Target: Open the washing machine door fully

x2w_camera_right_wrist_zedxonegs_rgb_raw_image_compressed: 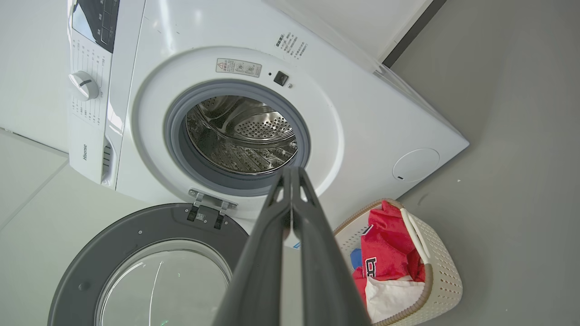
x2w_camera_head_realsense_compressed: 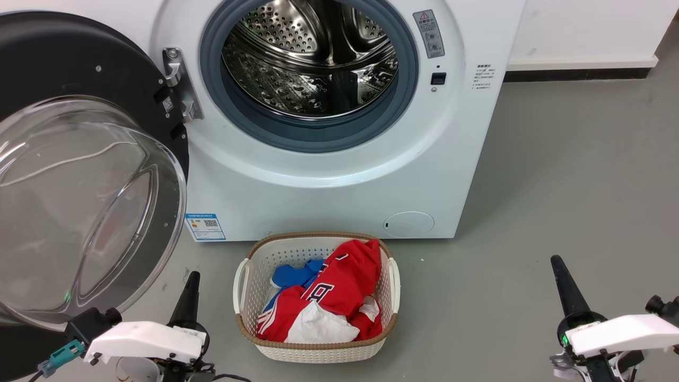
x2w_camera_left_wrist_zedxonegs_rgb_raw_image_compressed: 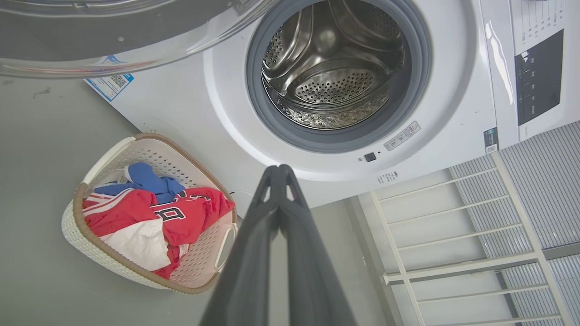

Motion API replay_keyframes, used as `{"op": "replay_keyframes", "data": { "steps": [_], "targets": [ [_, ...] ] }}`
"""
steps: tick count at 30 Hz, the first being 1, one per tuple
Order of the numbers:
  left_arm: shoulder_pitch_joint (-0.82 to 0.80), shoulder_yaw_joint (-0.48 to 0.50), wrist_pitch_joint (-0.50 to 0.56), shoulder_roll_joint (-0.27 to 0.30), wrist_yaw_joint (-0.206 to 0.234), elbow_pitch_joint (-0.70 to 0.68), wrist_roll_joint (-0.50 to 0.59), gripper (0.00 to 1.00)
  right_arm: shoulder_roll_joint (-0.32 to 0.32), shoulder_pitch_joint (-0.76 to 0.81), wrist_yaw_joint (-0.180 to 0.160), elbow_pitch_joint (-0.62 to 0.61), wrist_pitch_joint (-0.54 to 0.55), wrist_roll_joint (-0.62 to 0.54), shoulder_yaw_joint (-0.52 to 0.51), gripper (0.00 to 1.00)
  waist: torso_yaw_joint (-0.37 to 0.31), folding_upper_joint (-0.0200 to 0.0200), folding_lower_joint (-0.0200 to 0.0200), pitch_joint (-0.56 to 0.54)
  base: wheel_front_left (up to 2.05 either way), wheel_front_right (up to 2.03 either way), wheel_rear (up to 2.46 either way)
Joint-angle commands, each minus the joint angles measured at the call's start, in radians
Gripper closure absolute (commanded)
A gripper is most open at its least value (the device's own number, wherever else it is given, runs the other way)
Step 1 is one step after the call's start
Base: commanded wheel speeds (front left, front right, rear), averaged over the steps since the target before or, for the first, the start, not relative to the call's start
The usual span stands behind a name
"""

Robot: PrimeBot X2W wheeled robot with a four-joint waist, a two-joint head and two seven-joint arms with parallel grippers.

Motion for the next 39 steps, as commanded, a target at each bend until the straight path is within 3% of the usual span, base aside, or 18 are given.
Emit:
{"op": "replay_keyframes", "data": {
  "steps": [1,39],
  "targets": [
    [-0.030,0.012,0.004,0.001,-0.008,-0.005,-0.021,1.00,0.001,-0.024,0.000,-0.005,0.005,0.026,-0.005,1.00,0.000,0.0000,0.0000,0.000,0.00,0.00,0.00],
    [-0.051,0.112,0.081,-0.066,-0.089,0.029,-0.307,1.00,0.016,-0.061,0.000,0.038,0.057,0.363,-0.045,1.00,0.014,0.0000,0.0000,0.007,0.00,0.00,0.00]
  ]
}}
